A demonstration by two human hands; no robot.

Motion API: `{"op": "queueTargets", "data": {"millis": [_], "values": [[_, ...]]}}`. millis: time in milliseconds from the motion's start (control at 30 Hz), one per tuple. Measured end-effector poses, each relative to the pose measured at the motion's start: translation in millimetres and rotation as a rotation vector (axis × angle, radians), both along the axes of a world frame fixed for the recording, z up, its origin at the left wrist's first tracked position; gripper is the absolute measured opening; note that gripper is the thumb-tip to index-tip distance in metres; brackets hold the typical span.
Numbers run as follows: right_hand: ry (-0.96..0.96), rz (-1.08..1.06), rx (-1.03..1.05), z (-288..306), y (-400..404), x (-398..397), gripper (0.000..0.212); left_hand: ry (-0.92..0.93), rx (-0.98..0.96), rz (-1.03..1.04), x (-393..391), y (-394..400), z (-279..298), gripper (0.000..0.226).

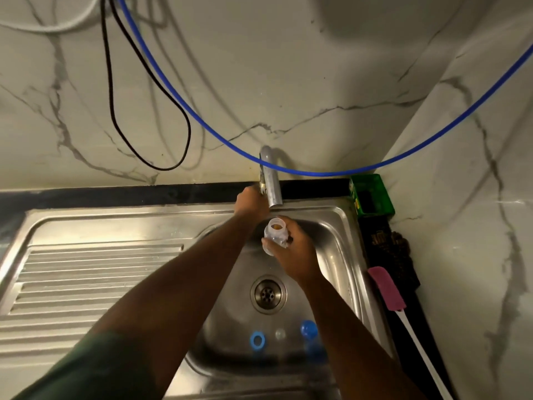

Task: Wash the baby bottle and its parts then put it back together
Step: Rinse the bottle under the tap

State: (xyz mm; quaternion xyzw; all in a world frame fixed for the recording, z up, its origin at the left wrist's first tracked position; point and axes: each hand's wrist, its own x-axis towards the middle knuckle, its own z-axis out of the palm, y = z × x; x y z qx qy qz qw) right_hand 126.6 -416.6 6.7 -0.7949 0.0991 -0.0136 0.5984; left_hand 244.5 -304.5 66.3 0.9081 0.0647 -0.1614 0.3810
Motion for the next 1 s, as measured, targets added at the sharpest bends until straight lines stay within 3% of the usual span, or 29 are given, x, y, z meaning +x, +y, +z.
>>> {"op": "queueTargets", "data": {"millis": [233,400,533,667,800,900,1000], "values": [[0.008,0.064,-0.088,-4.5,-2.9,4.5,0.042,-0.033,0.031,0.076,13.1,-1.6,-11.3,0.017],[-0.018,0.084,-0.136,-2.9,-2.1,8.6,0.043,0.04,-0.27,0.169,7.7,6.7,-18.8,0.029],[0.0,0.07,-0.09,-3.0,-5.1,9.2,0.045,0.056,-0.39,0.194,-1.9,12.9,-24.5,0.032],[0.085,0.169,-0.137,-5.4,-11.1,7.5,0.046,0.03,-0.399,0.207,-8.9,14.3,-26.7,0.03],[0.072,0.06,-0.17,-6.7,-7.5,8.1,0.044,0.03,-0.423,0.203,-9.7,15.2,-26.0,0.029],[0.107,0.17,-0.202,-6.9,-5.6,8.5,0.049,0.03,-0.422,0.195,-11.8,15.3,-27.1,0.029],[0.091,0.04,-0.198,-5.6,-5.2,11.6,0.05,0.018,-0.458,0.199,-13.5,18.6,-29.0,0.024]]}}
